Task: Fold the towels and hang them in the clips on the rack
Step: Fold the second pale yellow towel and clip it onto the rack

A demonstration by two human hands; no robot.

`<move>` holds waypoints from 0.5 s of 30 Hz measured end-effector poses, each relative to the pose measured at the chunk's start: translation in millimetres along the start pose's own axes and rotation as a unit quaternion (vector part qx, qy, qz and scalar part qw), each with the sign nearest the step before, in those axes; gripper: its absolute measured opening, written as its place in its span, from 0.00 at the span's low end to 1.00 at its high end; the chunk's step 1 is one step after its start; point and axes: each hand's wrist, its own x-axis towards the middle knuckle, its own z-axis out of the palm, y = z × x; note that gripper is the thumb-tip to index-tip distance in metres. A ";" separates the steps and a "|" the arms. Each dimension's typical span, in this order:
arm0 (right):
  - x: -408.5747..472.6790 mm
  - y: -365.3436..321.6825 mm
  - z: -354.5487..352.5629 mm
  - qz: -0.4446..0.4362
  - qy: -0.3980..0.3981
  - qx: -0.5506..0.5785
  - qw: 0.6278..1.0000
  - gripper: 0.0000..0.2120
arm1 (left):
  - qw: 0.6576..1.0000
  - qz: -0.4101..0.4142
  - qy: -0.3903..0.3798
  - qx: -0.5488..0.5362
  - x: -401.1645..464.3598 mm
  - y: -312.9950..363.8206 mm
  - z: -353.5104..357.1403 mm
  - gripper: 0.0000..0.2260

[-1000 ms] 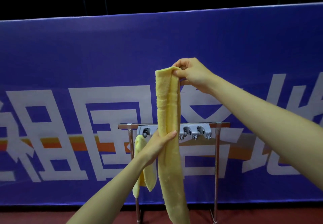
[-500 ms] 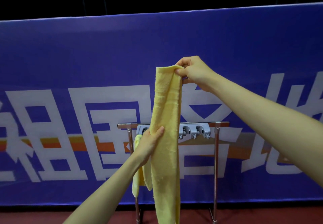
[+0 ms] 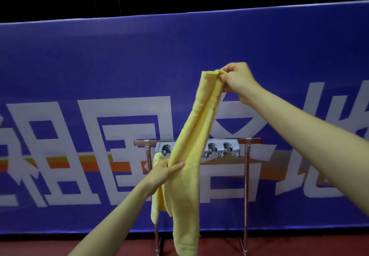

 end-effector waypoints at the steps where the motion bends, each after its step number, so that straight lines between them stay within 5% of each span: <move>1: 2.2 5.0 -3.9 0.018 0.011 0.009 1.000 0.08 | 1.000 -0.004 -0.015 -0.003 -0.9 -4.1 -3.3 0.19; 8: -5.9 62.7 -19.8 0.165 0.041 -0.004 0.985 0.05 | 0.999 0.014 0.045 -0.027 3.9 6.4 -28.0 0.20; 15: -47.1 113.7 -19.2 0.244 -0.223 -0.279 0.901 0.06 | 0.996 0.062 0.018 0.059 13.8 69.3 -53.4 0.17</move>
